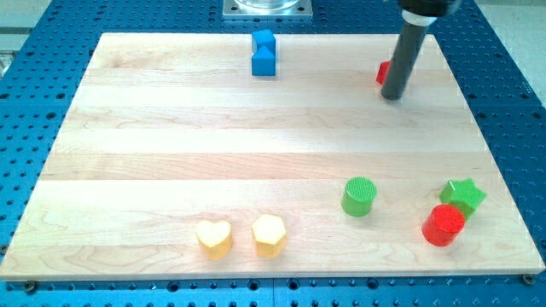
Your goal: Move the red star to the top right
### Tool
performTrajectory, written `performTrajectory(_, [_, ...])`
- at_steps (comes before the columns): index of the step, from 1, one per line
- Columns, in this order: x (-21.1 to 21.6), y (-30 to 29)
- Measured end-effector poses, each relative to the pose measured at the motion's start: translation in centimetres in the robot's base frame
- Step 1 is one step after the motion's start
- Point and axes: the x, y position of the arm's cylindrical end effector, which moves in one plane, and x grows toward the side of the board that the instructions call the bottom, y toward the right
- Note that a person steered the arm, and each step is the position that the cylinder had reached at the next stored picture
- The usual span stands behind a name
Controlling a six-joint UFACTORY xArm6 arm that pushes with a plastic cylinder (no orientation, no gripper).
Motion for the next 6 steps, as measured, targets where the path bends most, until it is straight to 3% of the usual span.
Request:
performTrajectory(1, [-4.9,0.2])
performTrajectory(2, [-6.5,1.6])
performTrajectory(3, [-3.9,1.6])
performTrajectory(6, [-4.0,1.5])
